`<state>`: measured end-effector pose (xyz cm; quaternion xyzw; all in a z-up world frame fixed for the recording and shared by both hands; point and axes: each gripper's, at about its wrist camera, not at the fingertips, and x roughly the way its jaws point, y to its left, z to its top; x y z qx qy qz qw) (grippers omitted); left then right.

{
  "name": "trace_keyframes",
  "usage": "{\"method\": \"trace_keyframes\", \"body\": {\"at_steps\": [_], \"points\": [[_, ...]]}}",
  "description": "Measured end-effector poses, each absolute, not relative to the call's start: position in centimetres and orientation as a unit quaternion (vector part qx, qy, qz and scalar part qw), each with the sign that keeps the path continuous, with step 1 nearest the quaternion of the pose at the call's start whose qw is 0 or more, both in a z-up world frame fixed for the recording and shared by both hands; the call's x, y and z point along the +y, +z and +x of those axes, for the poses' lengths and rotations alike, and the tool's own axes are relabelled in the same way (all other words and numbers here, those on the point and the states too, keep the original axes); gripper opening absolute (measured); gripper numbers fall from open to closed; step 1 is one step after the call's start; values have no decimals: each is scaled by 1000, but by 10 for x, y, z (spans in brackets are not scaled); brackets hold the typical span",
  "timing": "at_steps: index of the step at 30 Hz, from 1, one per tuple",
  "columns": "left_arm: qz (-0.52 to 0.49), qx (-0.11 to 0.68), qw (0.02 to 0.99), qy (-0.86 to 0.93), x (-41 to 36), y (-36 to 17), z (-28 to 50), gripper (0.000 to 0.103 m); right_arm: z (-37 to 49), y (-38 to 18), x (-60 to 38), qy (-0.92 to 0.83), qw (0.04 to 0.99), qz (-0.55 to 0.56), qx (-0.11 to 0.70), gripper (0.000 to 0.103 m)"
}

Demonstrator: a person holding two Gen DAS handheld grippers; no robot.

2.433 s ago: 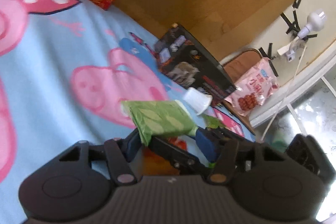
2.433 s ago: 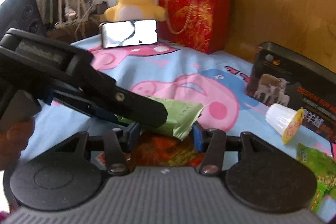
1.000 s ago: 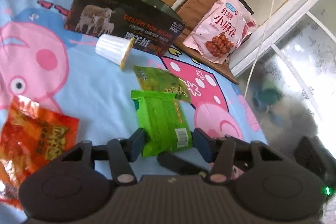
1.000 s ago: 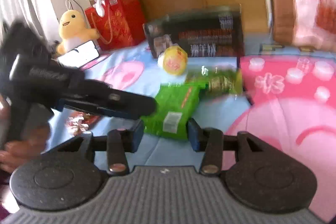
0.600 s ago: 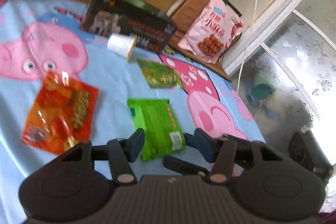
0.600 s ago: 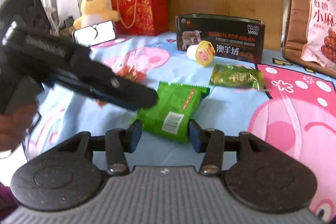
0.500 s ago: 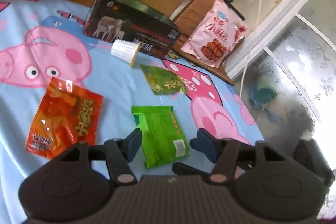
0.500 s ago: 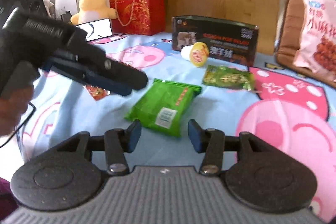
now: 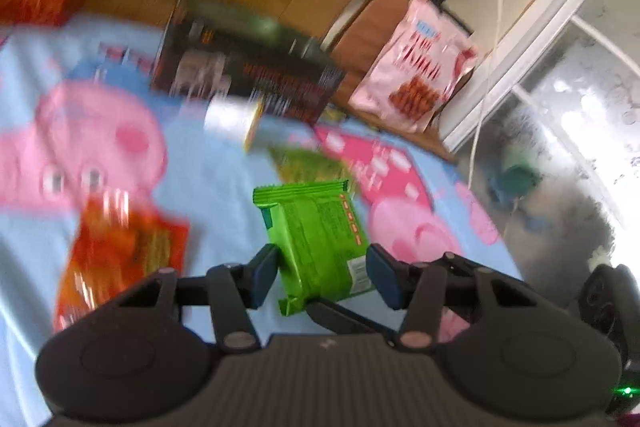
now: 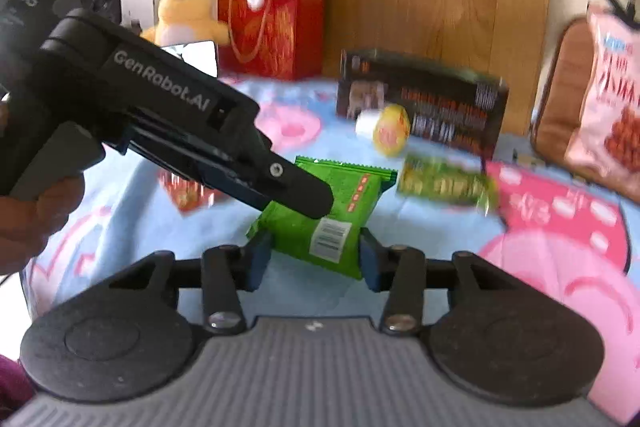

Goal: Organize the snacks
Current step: 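Grasp the bright green snack bag with the left gripper, then drop the bright green bag into the black tin box with the left gripper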

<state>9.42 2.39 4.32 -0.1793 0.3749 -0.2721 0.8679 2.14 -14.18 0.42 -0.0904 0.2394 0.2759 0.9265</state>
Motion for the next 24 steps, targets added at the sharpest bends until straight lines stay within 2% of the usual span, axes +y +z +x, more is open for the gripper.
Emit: {"method": "trace_keyframes", "body": {"at_steps": [7, 10, 11, 12, 16, 20, 24], "points": [[-158, 318, 902, -246, 19, 103, 169, 49, 82, 49, -140, 267, 946, -62, 172, 48], [-151, 310, 912, -224, 9, 115, 219, 56, 131, 63, -140, 260, 951, -42, 164, 48], [-142, 308, 916, -214, 4, 115, 236, 66, 150, 67, -139, 254, 953, -34, 163, 48], [-130, 311, 921, -198, -1, 113, 251, 69, 166, 68, -139, 247, 955, -30, 162, 49], [-139, 319, 923, -166, 8, 95, 264, 65, 211, 59, -145, 170, 967, -40, 183, 54], [-161, 314, 920, -171, 35, 70, 231, 65, 192, 48, -191, 190, 963, 33, 189, 54], [-215, 353, 893, -175, 55, 43, 221, 65, 180, 30, -217, 213, 941, 99, 244, 54]]}}
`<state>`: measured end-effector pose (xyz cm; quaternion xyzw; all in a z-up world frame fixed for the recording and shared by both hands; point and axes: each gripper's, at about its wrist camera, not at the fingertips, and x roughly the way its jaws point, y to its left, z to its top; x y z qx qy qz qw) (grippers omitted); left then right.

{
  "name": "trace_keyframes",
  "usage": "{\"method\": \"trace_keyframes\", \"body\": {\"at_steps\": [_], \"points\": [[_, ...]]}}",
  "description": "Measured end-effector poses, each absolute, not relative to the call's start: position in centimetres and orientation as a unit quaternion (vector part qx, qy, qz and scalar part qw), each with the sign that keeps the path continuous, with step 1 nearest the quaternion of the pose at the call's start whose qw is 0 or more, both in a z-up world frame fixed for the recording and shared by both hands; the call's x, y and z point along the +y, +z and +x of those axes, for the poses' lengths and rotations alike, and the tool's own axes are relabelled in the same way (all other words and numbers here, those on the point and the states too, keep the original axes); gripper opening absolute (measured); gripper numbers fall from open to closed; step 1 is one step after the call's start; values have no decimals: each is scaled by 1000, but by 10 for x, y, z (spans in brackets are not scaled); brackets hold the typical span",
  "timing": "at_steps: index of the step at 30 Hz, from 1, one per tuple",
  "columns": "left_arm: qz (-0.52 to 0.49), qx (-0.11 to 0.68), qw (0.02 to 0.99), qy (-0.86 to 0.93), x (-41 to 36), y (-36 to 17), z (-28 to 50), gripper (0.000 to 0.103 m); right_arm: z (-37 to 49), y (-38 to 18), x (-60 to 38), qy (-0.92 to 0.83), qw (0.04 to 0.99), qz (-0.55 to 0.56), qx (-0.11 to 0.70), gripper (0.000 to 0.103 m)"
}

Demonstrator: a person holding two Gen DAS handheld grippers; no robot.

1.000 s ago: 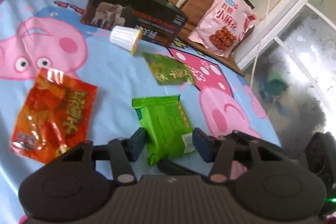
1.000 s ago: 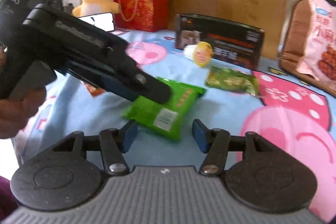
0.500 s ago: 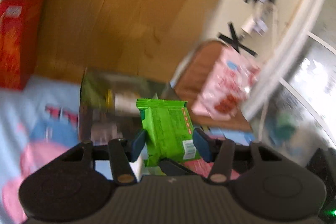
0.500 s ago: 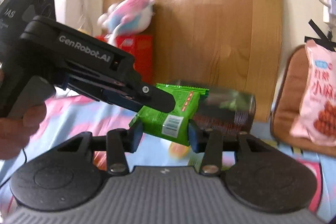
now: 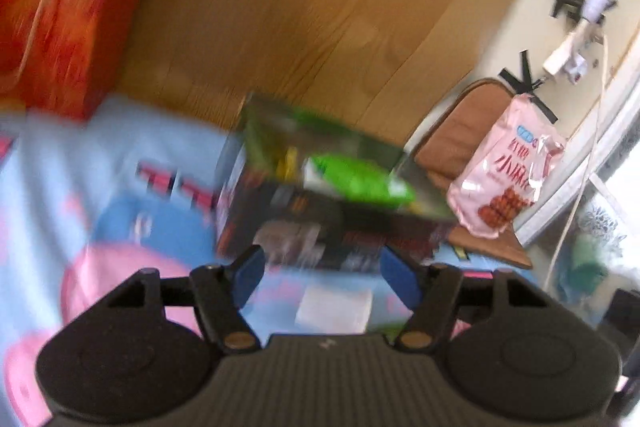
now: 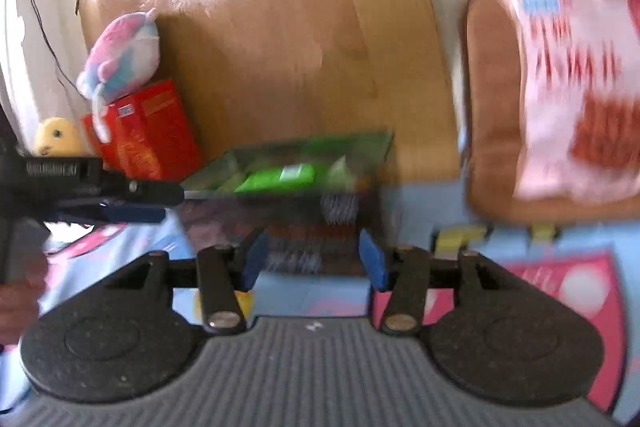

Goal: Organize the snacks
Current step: 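Drop the bright green bag into the black tin box with the left gripper, then grasp the white jelly cup with yellow lid using the left gripper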

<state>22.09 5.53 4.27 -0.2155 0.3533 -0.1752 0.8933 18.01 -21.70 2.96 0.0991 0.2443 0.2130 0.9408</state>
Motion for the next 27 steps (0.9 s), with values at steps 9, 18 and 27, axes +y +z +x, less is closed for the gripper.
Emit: {"method": "trace_keyframes", "body": {"at_steps": [9, 18, 27], "points": [[-229, 381, 874, -197, 45, 27, 231, 74, 172, 15, -148, 289, 909, -14, 300, 54], [-219, 406, 864, -204, 28, 6, 225, 51, 186, 3, -123, 286, 906, -42, 309, 43], [-213, 337, 893, -208, 40, 70, 215, 52, 163, 44, -124, 295, 930, -50, 214, 42]]}}
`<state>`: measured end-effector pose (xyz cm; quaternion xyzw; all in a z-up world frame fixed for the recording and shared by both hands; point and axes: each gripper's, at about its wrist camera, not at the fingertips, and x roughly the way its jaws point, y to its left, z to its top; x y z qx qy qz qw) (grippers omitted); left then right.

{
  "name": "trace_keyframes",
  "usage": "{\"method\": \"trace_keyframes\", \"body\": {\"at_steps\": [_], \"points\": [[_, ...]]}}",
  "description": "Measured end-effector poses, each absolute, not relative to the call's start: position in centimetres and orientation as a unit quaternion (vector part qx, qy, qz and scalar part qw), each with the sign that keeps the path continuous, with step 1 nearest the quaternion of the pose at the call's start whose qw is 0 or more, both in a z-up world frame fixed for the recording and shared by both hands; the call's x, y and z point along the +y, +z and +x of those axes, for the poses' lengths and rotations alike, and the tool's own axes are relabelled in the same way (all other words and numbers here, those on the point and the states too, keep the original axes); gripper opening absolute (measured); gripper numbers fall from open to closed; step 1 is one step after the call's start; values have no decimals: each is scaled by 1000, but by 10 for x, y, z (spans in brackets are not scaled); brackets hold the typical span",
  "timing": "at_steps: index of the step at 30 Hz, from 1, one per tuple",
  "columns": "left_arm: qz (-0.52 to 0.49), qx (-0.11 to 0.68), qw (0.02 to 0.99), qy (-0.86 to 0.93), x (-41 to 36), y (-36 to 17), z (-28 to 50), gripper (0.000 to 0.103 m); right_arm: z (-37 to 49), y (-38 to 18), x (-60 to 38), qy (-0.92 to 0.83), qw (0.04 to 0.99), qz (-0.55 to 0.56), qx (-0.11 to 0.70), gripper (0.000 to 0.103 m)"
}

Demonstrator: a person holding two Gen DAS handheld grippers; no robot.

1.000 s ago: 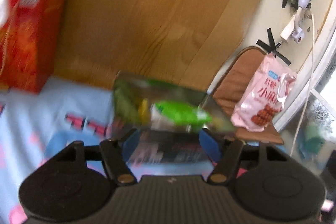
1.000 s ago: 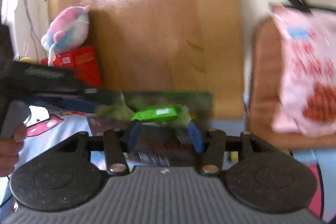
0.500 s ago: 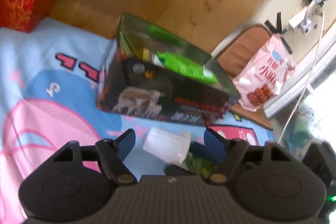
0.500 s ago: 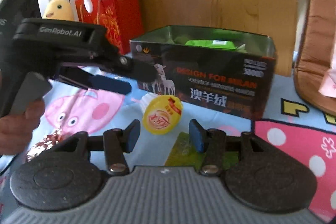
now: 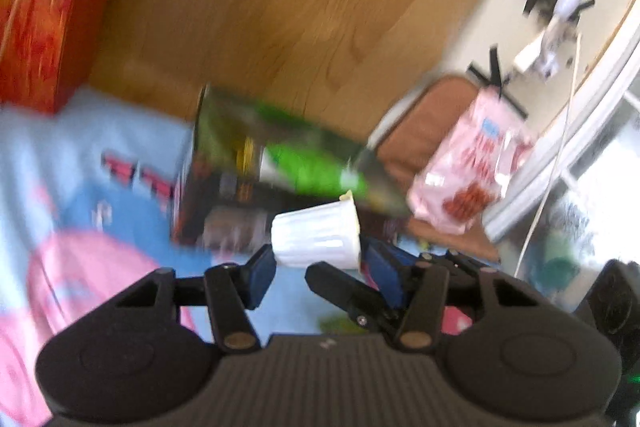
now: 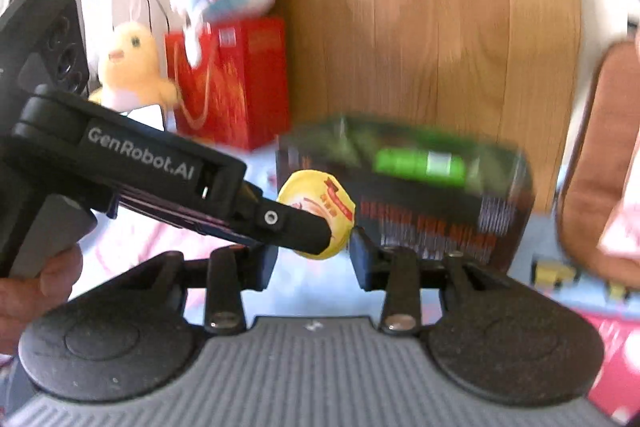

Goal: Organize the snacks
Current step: 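Grasp the white jelly cup with yellow lid using the left gripper, then drop the jelly cup into the black tin box with the left gripper, then grasp the clear green-printed snack bag with the right gripper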

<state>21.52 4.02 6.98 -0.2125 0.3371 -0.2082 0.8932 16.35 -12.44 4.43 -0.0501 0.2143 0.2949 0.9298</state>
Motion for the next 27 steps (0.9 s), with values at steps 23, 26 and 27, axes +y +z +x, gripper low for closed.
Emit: {"method": "trace_keyframes", "body": {"at_steps": [23, 26, 27], "points": [[-278, 385, 863, -172, 79, 23, 150, 66, 166, 3, -223, 202, 914, 93, 339, 41], [-272, 387, 862, -183, 75, 24, 140, 66, 145, 4, -202, 227, 914, 68, 331, 40], [-273, 389, 860, -188, 74, 24, 137, 66, 134, 4, -192, 234, 915, 55, 325, 39]]}}
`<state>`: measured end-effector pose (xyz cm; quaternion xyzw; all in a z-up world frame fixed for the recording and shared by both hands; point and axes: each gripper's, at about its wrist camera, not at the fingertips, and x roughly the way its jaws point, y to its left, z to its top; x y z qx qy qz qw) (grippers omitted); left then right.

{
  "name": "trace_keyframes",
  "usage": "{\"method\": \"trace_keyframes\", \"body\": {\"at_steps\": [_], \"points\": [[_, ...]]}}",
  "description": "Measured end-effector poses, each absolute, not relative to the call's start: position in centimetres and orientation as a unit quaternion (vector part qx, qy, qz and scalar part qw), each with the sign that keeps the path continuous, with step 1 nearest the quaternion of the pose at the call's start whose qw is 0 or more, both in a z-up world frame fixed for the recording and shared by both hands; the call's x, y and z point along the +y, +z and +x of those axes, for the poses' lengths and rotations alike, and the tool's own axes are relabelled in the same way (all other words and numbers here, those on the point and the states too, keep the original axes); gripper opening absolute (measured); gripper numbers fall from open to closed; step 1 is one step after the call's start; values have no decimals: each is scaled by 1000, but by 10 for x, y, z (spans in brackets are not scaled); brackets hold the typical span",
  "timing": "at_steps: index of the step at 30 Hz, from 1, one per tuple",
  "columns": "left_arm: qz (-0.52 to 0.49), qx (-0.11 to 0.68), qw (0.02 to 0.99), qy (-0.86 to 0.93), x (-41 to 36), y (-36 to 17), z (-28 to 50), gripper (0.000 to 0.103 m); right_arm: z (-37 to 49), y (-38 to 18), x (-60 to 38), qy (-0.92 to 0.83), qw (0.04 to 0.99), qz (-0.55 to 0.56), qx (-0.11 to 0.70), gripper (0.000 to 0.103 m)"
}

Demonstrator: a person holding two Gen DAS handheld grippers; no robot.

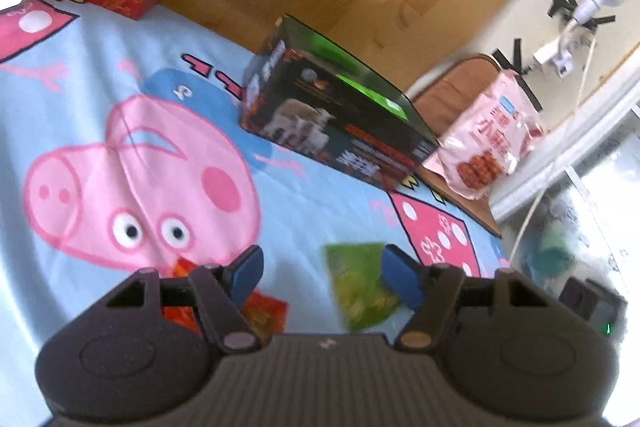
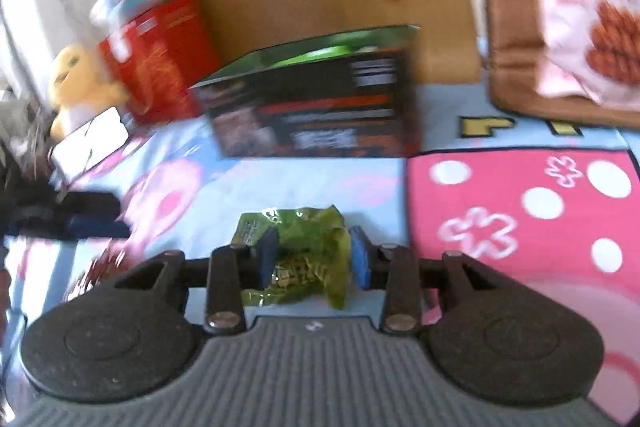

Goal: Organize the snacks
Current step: 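Grasp the clear green-printed snack bag with the right gripper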

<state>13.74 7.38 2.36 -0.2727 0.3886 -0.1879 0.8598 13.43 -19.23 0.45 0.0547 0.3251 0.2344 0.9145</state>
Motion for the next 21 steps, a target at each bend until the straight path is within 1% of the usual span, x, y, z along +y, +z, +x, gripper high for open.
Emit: {"method": "trace_keyframes", "body": {"at_steps": [3, 10, 11, 12, 13, 14, 15, 17, 21], "points": [[-271, 396, 855, -198, 65, 23, 133, 66, 112, 3, -179, 261, 911, 49, 316, 37], [-275, 397, 848, -220, 54, 20, 117, 66, 83, 3, -172, 226, 938, 7, 262, 36], [-276, 399, 845, -225, 53, 18, 115, 66, 79, 3, -173, 223, 941, 1, 255, 34], [-275, 402, 843, -229, 50, 16, 113, 66, 74, 4, -171, 221, 945, -7, 243, 28], [-273, 404, 842, -232, 48, 13, 112, 66, 68, 6, -171, 219, 949, -14, 226, 27], [-273, 408, 840, -233, 47, 11, 113, 68, 62, 8, -169, 220, 953, -20, 210, 20], [-274, 412, 837, -232, 46, 9, 114, 71, 55, 8, -168, 215, 956, -30, 195, 18], [-278, 411, 837, -231, 44, 7, 114, 74, 51, 8, -165, 209, 959, -44, 188, 16], [-261, 409, 842, -235, 36, 8, 111, 74, 56, 7, -171, 211, 956, -22, 204, 15]]}}
